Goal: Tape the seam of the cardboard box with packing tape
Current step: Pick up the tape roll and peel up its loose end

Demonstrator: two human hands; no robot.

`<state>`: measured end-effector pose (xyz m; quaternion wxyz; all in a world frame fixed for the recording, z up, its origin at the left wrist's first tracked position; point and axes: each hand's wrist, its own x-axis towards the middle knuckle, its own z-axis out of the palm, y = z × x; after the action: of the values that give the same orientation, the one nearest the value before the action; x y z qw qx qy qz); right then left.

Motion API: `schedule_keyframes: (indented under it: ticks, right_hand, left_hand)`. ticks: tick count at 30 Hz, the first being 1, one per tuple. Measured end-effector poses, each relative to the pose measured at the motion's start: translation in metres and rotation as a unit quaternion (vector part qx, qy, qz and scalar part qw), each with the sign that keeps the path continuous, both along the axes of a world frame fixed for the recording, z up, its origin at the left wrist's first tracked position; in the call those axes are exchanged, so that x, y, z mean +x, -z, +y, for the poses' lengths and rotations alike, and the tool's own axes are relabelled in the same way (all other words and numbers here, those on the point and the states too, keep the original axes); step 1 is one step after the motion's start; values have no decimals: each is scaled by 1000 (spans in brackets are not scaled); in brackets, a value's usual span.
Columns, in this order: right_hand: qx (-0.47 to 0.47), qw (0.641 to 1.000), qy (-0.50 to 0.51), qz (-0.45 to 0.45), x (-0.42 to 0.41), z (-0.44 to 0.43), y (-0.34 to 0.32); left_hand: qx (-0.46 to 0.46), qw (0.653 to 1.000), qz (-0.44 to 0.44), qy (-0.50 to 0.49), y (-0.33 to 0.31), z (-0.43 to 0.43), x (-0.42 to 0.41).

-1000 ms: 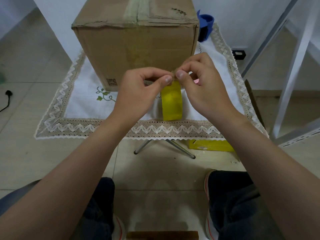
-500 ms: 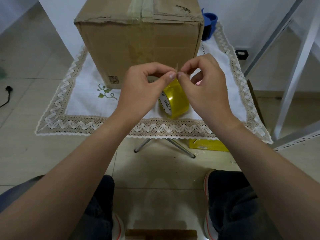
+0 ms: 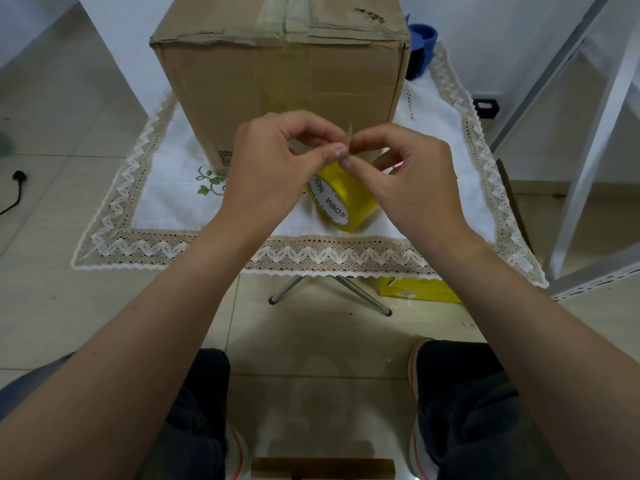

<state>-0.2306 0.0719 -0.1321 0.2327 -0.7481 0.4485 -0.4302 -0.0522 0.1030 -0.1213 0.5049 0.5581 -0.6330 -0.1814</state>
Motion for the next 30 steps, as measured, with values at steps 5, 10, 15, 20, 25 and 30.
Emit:
schedule_keyframes:
  ticks: [5,10,15,20,25,30]
  right_hand:
    - [-13,1000,-9,1,-1,-1,-2]
    - [-15,1000,-25,-3,-2,-1,-3]
    - [9,998,-40,-40,-2,-1,-1]
    - [33,997,-46,-55,0,0,0]
    - [49,996,-34,-66,1,0,-1]
    - [53,996,-37,-66,2,3,-3]
  left_hand:
    - [-10,1000,-12,0,-4,1,1]
    - [-22,999,-33,22,-4,0,1]
    - [-7,999,-19,30,-3,0,1]
    - [-4,999,12,35,-4,1,0]
    - [41,997,18,61,-4,2,1]
    - [30,999,11,30,-3,2,1]
